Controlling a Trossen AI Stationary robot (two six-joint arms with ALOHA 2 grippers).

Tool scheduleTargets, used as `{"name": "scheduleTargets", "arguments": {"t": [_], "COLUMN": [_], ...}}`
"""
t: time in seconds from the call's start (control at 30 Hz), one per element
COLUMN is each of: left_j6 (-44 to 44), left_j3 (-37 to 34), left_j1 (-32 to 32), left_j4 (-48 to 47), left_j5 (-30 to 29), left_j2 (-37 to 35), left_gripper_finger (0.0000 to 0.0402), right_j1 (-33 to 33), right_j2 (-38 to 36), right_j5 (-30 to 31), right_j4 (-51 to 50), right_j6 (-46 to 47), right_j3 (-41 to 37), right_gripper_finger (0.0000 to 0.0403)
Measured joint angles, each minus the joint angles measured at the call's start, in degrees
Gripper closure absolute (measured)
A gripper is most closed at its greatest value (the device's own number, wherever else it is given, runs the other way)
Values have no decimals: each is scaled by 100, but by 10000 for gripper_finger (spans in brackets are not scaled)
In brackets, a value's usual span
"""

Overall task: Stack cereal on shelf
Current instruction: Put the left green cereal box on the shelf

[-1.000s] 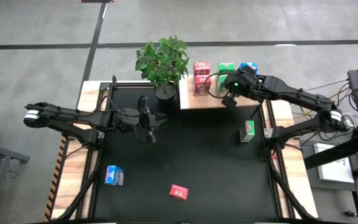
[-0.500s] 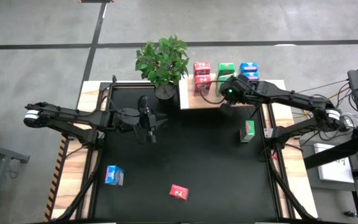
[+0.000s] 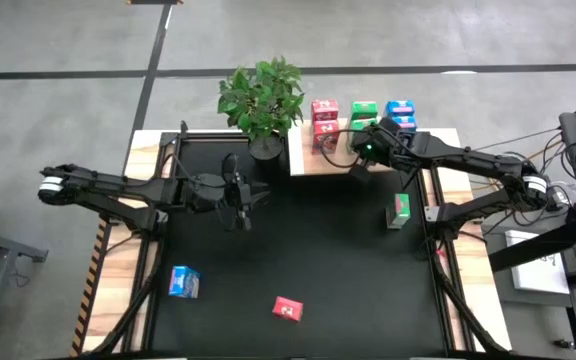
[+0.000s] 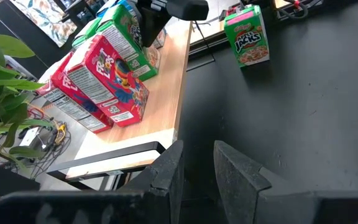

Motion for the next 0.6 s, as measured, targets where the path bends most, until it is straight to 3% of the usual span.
{"name": "scheduleTargets", "arguments": {"t": [0.4, 0.6], "left_j6": [0, -16], "left_j3": [0, 0], "left_j1": [0, 0], "left_j4": [-2, -2], "left_j5": [0, -2], "left_j2": [0, 0], "left_gripper_finger": [329, 329], "right_j1": [0, 75], "right_j2": [-3, -196], "right_j5": [-43, -920], "right_j4": [30, 19], "right_j6": [103, 225], "right_j3": [0, 147], "right_gripper_finger": [394, 394]}}
